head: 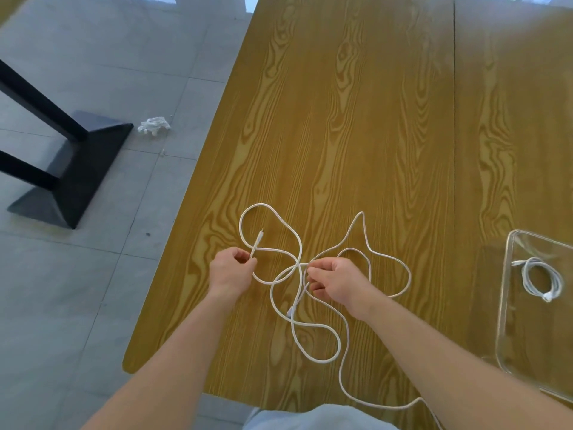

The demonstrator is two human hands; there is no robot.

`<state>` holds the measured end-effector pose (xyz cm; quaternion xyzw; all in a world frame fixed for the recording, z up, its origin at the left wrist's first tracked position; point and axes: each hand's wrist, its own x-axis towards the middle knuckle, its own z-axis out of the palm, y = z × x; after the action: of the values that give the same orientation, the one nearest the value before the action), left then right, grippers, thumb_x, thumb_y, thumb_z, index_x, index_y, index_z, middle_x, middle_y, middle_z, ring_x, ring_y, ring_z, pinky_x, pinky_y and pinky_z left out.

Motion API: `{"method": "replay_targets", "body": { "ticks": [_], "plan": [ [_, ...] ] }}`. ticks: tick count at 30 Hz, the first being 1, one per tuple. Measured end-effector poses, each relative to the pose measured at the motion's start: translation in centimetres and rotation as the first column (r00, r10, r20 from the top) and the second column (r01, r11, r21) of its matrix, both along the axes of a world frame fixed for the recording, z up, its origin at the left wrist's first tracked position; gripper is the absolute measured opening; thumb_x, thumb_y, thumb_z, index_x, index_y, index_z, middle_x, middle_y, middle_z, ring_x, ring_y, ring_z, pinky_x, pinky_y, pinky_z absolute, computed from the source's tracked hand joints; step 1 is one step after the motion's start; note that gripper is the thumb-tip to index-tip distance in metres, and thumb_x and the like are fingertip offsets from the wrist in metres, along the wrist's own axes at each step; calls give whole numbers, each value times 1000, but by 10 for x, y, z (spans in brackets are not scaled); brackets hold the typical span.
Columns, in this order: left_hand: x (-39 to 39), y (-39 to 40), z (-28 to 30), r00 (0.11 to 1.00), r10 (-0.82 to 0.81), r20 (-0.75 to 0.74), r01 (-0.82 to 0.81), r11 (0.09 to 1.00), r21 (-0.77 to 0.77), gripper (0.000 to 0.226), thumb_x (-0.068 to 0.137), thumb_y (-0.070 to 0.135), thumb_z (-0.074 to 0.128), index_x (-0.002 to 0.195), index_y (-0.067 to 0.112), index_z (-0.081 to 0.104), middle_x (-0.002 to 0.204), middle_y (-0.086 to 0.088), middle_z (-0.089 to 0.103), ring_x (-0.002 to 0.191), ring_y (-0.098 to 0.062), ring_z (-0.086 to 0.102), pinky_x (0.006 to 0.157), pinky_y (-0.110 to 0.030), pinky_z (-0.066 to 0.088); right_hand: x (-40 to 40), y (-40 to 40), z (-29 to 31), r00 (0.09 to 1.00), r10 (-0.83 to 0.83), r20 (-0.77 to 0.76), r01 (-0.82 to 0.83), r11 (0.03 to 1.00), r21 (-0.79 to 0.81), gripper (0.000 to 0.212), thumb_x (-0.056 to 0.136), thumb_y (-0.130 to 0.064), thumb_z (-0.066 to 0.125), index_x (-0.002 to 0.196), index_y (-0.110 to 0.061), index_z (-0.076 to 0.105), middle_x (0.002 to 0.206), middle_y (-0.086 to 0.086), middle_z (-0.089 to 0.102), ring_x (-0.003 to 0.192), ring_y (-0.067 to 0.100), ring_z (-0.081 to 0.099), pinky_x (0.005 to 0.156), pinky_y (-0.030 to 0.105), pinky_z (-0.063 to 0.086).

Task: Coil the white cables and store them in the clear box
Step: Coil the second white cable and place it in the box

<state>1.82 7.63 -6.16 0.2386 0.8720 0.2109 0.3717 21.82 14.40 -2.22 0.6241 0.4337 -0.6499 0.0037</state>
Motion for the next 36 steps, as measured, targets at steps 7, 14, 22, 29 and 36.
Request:
{"method": "replay_targets", "body": {
  "ticks": [7,14,22,29,36],
  "plan": [
    [11,-17,38,875,55,481,-173,963,205,13,88,9,73,96,2,65,87,-17,71,78,-22,68,76,-35,62,-19,8,-12,997,48,58,-53,995,87,25,95,-12,62,119,-16,62,94,10,69,73,16,65,70,31,62],
    [20,-16,74,652,60,756,-407,869,283,13,84,8,72,91,10,60,80,-10,71,75,-18,69,74,-33,59,-26,-3,-10,727,589,354,-683,564,465,38,97,-13,56,131,-28,62,112,-3,55,92,15,54,84,30,50],
    [11,3,98,572,193,798,-605,755,251,13,94,19,64,100,9,68,72,-6,70,66,-15,67,63,-27,57,-7,-5,14,741,598,306,-610,407,680,20,99,-26,59,105,-18,76,102,-7,61,82,9,55,74,23,46],
    [14,10,96,620,294,727,-587,789,181,16,94,24,66,85,11,64,72,-4,67,65,-15,64,55,-26,55,4,-2,72,780,614,122,-483,468,740,15,97,-21,61,101,-17,75,86,-4,72,83,12,66,79,28,52],
    [24,4,111,642,142,753,-467,852,237,34,100,33,55,100,4,71,94,-13,78,89,-26,75,76,-38,58,4,3,130,837,545,-46,-293,518,803,15,97,-24,62,98,-16,75,59,-9,58,52,6,50,52,18,41]
  ]
}}
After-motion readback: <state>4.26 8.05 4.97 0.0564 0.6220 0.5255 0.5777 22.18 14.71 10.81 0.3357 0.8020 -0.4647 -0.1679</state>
